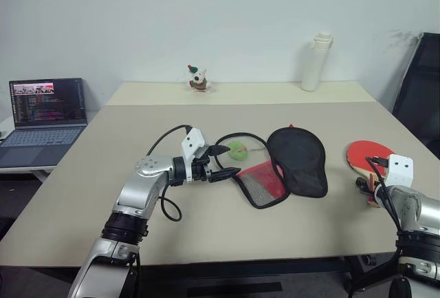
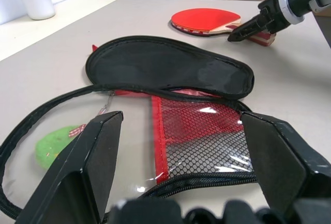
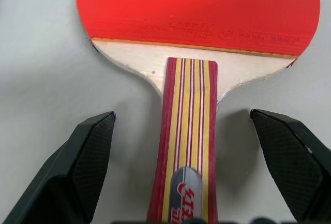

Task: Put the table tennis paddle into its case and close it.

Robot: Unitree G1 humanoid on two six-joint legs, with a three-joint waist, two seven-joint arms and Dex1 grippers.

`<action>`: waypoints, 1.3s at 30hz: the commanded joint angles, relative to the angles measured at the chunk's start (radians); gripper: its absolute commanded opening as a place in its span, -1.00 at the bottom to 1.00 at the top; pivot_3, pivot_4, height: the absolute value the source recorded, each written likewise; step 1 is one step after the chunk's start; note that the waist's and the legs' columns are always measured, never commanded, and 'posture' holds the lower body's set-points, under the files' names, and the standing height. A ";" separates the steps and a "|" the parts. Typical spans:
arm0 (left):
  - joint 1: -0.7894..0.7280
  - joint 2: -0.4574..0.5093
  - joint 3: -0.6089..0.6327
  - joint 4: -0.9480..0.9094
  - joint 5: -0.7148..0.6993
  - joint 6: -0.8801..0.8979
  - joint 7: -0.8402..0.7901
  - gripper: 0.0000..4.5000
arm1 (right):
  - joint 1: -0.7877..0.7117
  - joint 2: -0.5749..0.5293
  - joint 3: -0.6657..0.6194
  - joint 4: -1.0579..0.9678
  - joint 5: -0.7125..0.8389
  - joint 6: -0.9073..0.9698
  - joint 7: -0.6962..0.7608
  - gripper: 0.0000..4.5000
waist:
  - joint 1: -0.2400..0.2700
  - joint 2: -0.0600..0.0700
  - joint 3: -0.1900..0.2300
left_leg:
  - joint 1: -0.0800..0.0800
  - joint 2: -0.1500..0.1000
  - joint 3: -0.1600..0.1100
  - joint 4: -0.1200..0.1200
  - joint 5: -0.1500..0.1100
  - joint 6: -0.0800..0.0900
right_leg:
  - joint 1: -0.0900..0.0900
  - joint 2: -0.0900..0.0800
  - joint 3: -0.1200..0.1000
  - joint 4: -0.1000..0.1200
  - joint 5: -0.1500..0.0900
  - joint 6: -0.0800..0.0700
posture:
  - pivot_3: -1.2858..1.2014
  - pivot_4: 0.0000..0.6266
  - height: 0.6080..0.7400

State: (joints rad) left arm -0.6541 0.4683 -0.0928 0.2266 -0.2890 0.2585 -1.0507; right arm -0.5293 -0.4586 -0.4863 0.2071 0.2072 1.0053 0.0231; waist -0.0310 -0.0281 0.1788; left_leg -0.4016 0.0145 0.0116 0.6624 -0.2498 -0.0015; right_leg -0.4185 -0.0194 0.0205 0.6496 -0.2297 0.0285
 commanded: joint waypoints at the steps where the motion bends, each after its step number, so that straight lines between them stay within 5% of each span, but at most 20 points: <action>1: -0.004 0.011 0.019 -0.052 -0.007 0.000 0.008 0.76 | -0.015 -0.015 -0.029 0.041 0.005 -0.029 -0.015 0.44 | 0.001 0.000 0.000 | 0.000 0.000 0.000 0.000 0.000 0.000 | 0.000 0.000 0.000 0.000 0.000 0.000 | 0.03 -0.52 1.00; 8: 0.006 0.023 0.023 -0.071 -0.012 0.012 0.015 0.76 | -0.019 -0.030 -0.013 0.019 0.008 -0.064 -0.006 -0.52 | 0.001 0.000 0.000 | 0.000 0.000 0.000 0.000 0.000 0.000 | 0.000 0.000 0.000 0.000 0.000 0.000 | 0.03 -0.52 1.00; 16: 0.055 0.070 0.051 -0.119 -0.023 0.046 0.025 0.76 | -0.076 -0.023 0.045 -0.217 0.044 -0.001 0.018 -0.52 | -0.003 0.006 0.003 | 0.000 0.000 0.001 -0.001 0.000 0.000 | -0.002 0.000 0.001 0.000 0.000 0.000 | 0.03 -0.52 1.00; 24: 0.093 0.088 0.063 -0.160 -0.030 0.073 0.039 0.76 | -0.122 0.226 0.095 -0.465 0.108 0.163 -0.078 -0.52 | 0.000 0.007 0.004 | -0.001 0.002 -0.002 -0.001 0.000 0.000 | -0.002 0.001 -0.001 0.001 0.000 -0.001 | 0.03 -0.52 1.00; 31: 0.096 0.090 0.051 -0.169 -0.020 0.074 0.040 0.76 | -0.052 0.345 0.218 -0.501 0.070 0.141 -0.103 -0.52 | 0.005 0.007 0.004 | -0.004 0.000 -0.002 -0.001 0.000 0.000 | -0.003 -0.001 -0.003 -0.001 0.002 -0.004 | 0.03 -0.52 1.00; 39: 0.097 0.083 0.044 -0.171 -0.017 0.072 0.040 0.76 | -0.013 0.330 0.278 -0.432 0.032 0.069 -0.079 -0.52 | 0.002 0.007 0.004 | -0.005 0.000 -0.004 -0.001 0.000 0.000 | -0.003 -0.001 -0.004 -0.001 0.002 -0.004 | 0.03 -0.52 1.00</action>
State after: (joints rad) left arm -0.5518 0.5467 -0.0549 0.1020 -0.3004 0.3412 -1.0129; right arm -0.5341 -0.1140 -0.2108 -0.2058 0.2510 1.1211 -0.0646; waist -0.0291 -0.0210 0.1831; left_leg -0.4062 0.0146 0.0080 0.6619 -0.2498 -0.0016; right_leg -0.4219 -0.0200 0.0168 0.6491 -0.2274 0.0242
